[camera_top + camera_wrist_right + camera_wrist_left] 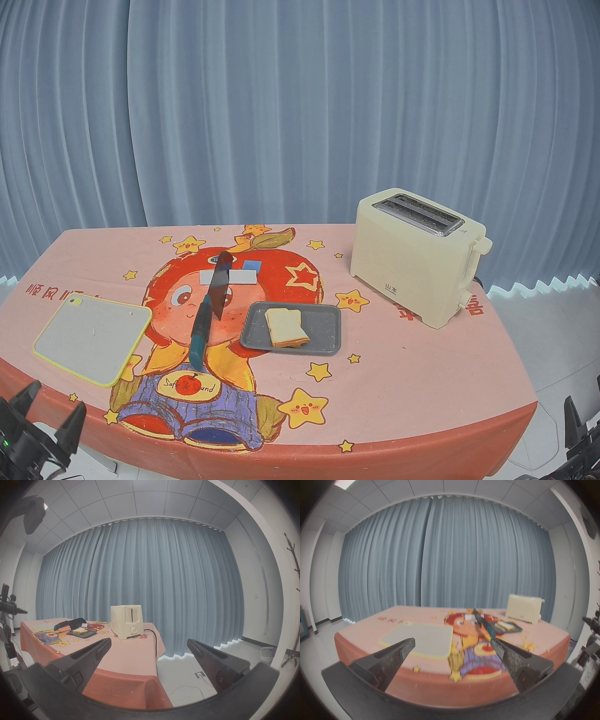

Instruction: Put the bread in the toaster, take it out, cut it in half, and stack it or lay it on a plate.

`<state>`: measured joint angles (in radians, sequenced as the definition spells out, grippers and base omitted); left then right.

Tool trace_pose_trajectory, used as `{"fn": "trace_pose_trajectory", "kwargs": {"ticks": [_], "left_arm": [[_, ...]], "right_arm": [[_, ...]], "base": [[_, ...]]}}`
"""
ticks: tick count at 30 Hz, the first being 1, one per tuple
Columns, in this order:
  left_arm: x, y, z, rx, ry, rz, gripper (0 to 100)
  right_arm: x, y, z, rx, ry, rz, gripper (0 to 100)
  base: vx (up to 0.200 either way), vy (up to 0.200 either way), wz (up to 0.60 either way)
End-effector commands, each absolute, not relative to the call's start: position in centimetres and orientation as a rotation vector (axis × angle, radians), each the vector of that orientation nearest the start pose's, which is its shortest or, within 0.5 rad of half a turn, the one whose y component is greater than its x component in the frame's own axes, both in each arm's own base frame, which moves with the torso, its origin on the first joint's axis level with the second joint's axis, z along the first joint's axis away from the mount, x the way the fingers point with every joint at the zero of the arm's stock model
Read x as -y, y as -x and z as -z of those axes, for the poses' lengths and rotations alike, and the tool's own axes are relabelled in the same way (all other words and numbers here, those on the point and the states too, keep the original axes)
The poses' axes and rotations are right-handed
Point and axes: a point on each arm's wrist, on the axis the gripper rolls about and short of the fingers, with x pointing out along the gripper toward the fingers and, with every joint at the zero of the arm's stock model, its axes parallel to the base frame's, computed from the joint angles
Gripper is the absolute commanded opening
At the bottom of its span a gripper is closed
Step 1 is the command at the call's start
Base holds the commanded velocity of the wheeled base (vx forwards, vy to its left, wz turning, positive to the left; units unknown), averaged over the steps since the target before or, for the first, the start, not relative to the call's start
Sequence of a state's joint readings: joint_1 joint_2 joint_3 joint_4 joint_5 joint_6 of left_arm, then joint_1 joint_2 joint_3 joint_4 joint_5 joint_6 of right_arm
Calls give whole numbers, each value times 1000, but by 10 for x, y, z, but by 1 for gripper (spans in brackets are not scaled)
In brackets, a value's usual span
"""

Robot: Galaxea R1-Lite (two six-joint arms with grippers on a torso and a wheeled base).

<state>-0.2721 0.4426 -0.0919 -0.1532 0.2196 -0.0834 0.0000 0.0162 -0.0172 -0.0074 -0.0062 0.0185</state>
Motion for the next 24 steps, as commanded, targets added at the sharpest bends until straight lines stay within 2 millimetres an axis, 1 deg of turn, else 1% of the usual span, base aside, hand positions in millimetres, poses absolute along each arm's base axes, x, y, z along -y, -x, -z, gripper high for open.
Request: {"fn": "trace_pose_trajectory", "kwargs": {"ticks": [1,6,8,10,12,17,21,22,24], "left_arm": [[-8,15,-83,-87,82,91,100],[-8,15,-83,-85,86,85,100],[-6,15,-83,-92,81,-35,100],[-6,14,-82,-76,92,-58,100],[-6,14,-84,-43,93,-50,100],[-4,14,-82,-68,66,17,100],[-4,14,-82,-66,78,8,100],[-4,14,-82,-63,97,-17,100],[-2,18,-81,-9,93,-159,100]], "right_arm": [[0,23,-76,8,-18,6,100],[0,23,-76,8,-18,6,100],[0,23,-76,8,-18,6,100],[0,23,-76,8,-18,6,100],[0,23,-76,8,-18,6,100],[0,23,-76,8,-18,6,100],[0,23,-76,8,-18,6,100],[0,23,-76,8,-18,6,100],[0,23,-76,8,-17,5,100]], "base": [[0,0,0],[0,0,0],[0,0,0],[0,0,0],[0,0,0],[0,0,0],[0,0,0],[0,0,0],[0,0,0]]}}
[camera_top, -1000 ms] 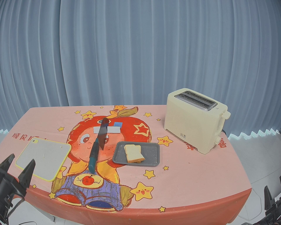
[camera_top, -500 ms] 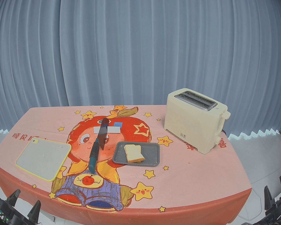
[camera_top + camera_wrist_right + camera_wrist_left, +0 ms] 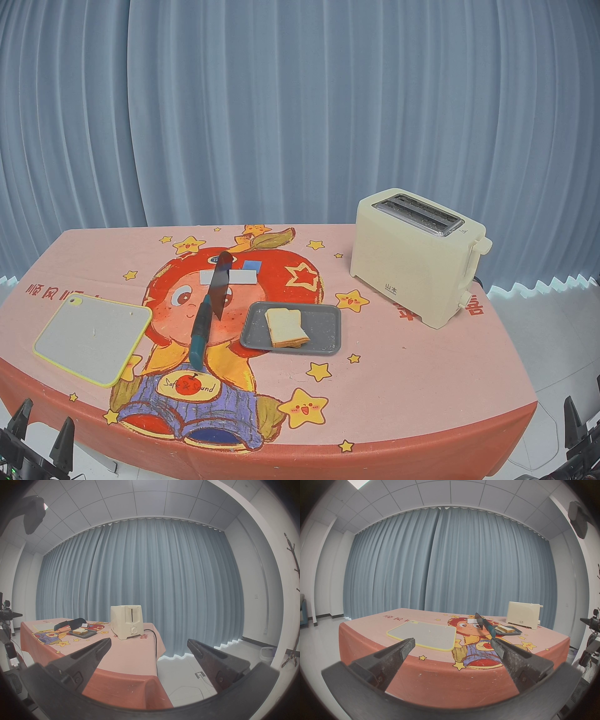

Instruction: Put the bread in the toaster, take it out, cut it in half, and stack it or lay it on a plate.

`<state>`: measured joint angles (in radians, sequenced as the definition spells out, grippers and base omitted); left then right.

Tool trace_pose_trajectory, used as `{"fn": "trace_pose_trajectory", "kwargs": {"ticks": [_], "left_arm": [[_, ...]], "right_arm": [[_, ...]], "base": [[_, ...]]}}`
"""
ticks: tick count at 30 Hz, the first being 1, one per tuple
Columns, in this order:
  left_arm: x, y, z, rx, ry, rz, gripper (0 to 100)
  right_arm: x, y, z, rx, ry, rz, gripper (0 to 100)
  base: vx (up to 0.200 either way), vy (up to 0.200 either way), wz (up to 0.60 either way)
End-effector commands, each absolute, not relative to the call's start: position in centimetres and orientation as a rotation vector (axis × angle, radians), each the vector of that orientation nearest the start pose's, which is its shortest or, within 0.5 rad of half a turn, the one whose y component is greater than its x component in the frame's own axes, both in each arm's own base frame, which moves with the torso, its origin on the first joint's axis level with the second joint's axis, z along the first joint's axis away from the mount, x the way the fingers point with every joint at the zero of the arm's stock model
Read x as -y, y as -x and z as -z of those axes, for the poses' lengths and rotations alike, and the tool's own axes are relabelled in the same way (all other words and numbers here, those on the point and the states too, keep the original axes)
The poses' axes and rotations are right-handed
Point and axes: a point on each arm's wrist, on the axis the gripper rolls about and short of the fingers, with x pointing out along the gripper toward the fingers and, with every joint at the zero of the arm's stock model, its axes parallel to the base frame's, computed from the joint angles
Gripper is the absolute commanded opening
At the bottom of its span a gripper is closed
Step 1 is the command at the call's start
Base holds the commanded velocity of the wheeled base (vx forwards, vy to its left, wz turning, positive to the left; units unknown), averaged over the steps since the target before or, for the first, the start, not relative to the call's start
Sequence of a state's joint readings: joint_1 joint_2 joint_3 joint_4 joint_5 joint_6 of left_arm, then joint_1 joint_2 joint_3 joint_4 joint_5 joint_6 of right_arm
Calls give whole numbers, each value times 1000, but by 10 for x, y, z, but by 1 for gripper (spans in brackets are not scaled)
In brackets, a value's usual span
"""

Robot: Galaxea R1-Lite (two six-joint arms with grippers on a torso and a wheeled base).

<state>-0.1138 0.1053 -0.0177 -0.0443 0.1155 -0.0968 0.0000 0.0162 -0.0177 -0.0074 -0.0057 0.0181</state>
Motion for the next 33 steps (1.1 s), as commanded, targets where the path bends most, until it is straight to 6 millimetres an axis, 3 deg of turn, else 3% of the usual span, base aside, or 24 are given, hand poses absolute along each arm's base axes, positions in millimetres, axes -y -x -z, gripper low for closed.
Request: {"fn": "trace_pose_trajectory", "kwargs": {"ticks": [1,12,33], "left_arm": [[-2,19,-81,1,98,-151,100],[-1,20,-80,4,34,-58,100],[-1,21,-78,-10,24,-58,100]], "right_arm": [[0,23,-76,8,-18,6,100],[0,23,-76,8,-18,6,100],[0,23,-76,8,-15,5,100]], "base": [[0,0,0],[0,0,0],[0,0,0]]}}
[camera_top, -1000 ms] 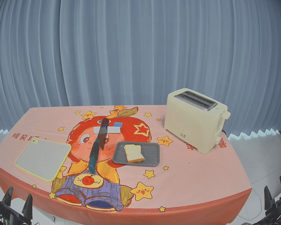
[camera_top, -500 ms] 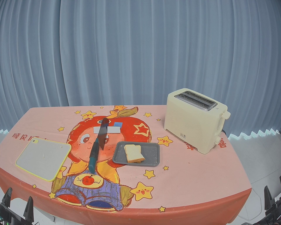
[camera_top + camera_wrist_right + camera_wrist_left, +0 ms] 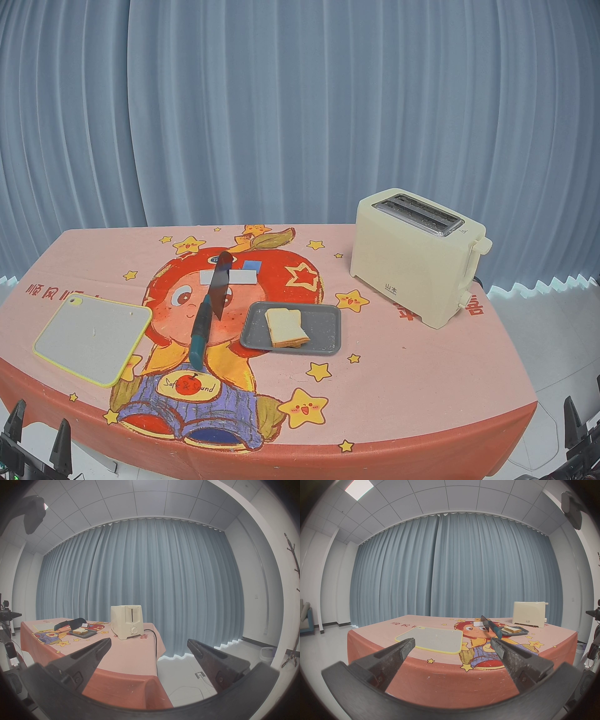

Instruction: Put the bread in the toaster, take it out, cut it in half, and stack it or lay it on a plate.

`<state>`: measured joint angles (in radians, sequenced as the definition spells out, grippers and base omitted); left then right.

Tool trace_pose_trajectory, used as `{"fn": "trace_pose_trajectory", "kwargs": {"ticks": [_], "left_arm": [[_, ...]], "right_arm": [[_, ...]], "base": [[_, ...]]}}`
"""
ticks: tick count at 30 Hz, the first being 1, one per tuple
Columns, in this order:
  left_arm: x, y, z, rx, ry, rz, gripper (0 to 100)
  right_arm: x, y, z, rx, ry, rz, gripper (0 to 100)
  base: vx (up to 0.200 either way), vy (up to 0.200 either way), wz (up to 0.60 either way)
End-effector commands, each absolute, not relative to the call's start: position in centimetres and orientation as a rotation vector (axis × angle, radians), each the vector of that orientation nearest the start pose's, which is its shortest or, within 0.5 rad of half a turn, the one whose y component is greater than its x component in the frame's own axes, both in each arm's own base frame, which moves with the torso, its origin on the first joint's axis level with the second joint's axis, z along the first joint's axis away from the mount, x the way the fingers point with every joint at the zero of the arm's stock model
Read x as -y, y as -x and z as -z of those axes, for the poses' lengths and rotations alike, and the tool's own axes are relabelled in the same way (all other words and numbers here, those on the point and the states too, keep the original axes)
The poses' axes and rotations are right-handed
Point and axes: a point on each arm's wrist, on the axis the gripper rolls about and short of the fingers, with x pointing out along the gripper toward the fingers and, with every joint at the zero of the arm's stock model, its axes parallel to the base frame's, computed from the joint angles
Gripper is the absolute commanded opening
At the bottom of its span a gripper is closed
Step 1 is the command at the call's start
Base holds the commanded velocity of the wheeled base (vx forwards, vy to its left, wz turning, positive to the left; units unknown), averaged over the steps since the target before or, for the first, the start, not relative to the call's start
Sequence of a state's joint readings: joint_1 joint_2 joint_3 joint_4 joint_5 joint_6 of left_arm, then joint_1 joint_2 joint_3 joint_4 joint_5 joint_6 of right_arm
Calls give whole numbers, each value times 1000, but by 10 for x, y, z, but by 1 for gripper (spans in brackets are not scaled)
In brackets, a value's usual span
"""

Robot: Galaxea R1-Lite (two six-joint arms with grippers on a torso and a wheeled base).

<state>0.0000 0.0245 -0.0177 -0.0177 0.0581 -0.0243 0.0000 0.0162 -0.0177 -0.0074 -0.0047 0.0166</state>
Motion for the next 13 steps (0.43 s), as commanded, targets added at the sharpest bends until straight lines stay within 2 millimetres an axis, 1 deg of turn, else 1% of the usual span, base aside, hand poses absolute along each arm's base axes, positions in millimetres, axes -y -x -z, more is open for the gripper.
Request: {"fn": "trace_pose_trajectory", "kwargs": {"ticks": [1,13], "left_arm": [[-1,21,-78,-10,24,-60,100],[-1,21,-78,-10,24,-60,100]], "right_arm": [[0,23,-76,8,-15,6,100],[0,23,-76,8,-22,15,100]], "base": [[0,0,0],[0,0,0]]}}
